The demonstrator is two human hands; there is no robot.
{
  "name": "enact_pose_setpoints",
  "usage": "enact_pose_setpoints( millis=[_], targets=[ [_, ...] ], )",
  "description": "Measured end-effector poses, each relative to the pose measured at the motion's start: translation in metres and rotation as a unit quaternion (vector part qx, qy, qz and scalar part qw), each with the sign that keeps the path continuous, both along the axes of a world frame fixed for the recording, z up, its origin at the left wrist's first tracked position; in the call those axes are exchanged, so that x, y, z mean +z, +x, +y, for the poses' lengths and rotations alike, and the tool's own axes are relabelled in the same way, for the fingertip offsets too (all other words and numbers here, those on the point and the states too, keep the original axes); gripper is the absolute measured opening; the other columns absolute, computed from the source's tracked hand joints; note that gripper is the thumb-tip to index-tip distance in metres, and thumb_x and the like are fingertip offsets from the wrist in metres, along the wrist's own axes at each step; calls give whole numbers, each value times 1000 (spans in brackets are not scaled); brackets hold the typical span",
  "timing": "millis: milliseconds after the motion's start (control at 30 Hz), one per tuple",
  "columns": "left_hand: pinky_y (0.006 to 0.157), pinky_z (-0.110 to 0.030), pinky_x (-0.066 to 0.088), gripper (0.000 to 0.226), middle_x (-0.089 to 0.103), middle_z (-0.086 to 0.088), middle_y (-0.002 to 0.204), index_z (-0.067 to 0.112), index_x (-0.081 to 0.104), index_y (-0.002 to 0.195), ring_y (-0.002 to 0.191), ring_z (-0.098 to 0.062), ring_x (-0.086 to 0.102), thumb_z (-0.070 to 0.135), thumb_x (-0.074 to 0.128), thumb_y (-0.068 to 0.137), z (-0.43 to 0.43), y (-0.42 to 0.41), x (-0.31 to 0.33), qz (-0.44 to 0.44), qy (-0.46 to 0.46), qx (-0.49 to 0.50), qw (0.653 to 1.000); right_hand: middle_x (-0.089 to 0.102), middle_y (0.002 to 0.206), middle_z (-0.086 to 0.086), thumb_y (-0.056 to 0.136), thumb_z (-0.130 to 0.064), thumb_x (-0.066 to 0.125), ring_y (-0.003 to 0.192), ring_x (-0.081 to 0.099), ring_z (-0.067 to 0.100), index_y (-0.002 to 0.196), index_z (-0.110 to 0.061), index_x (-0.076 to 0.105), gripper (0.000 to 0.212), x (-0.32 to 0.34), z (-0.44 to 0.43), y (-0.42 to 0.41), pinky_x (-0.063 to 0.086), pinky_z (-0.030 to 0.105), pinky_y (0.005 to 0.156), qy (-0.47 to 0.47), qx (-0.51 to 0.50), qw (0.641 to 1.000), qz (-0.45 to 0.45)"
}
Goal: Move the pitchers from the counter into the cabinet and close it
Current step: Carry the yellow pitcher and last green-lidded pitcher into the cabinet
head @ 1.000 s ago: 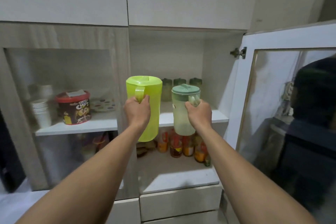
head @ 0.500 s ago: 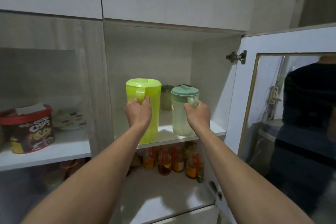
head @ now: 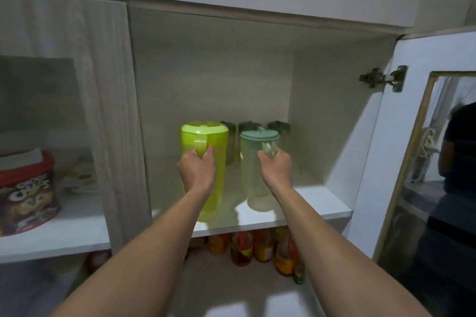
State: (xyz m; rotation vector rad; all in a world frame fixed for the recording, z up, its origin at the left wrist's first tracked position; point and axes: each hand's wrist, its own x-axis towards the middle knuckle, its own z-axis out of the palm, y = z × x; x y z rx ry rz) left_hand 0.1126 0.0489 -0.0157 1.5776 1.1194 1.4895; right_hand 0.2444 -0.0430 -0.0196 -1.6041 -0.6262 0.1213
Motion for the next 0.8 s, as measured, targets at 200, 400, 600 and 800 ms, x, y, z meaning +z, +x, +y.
enact_pose_setpoints(
  millis=[200, 400, 600, 800],
  targets=[
    [61, -30, 34, 34, 58, -9, 60, 8, 59, 63, 69, -31, 60, 29, 61, 90, 52, 26, -7, -7, -32, 48, 998, 66, 80, 5, 92, -24, 66, 67, 60, 17, 94, -8, 66, 15, -12, 70, 41, 40, 24, 54, -7, 43, 999, 13],
    [70, -30, 45, 36, 68, -20, 80, 2, 63, 75, 82, -35, 64, 36, 57, 87, 89, 43, -18, -9, -59, 96, 994, 63, 77, -1, 93, -19, 67, 71, 58, 17, 88, -11, 64, 9, -31, 124, 61, 42, 27, 67, -7, 102, 994, 28],
    [70, -39, 46, 42, 66, -26, 79, 15, 43, 54, 78, -41, 61, 29, 59, 90, 120, 55, -27, 0, -28, 137, 990, 54, 64, 4, 91, -19, 65, 64, 52, 25, 74, -8, 56, 22, -51, 167, 73, 34, 29, 51, -56, 119, 991, -14],
    [67, -43, 46, 47, 62, -22, 69, 16, 39, 52, 75, -40, 62, 28, 61, 92, 148, 59, -34, 19, -20, 161, 987, 54, 69, 3, 90, -25, 68, 70, 55, 27, 75, -10, 54, 25, -60, 193, 72, 37, 30, 64, -72, 128, 989, -26]
  ],
)
